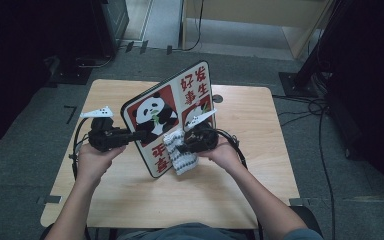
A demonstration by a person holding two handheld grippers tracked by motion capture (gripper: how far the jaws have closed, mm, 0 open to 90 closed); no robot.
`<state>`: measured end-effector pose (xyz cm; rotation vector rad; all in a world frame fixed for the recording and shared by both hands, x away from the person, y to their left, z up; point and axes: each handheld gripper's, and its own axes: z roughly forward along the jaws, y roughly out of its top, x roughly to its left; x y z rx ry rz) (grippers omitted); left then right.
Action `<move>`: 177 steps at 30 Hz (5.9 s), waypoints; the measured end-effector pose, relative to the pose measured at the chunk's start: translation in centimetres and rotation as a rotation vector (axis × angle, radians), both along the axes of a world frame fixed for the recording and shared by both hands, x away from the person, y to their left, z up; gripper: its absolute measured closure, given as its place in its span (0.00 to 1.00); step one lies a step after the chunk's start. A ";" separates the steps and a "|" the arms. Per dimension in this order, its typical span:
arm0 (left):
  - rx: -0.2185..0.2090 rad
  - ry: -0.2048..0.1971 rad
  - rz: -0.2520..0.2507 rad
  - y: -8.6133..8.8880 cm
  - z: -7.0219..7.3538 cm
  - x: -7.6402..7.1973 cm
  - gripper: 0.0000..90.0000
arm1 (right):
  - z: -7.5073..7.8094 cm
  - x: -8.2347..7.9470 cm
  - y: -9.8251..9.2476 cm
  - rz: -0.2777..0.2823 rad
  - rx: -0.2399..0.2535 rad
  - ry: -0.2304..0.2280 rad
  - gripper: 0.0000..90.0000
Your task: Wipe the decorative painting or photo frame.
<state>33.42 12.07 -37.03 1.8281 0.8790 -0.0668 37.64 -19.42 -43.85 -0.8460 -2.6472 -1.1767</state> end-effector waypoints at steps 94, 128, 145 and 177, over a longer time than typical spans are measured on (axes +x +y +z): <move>0.001 -0.049 0.019 1.4 0.3 -1.6 0.86 | 11.7 0.4 5.6 0.117 0.126 -0.156 0.83; 0.001 -0.048 0.010 1.5 0.3 -1.5 0.86 | 8.5 -0.2 5.0 0.107 0.089 -0.115 0.82; 0.002 -0.047 0.009 1.5 0.3 -1.5 0.86 | 6.7 -0.5 4.6 0.102 0.063 -0.093 0.82; 0.005 -0.047 0.005 1.4 0.4 -1.5 0.86 | 3.2 -1.5 4.4 0.099 0.007 -0.064 0.82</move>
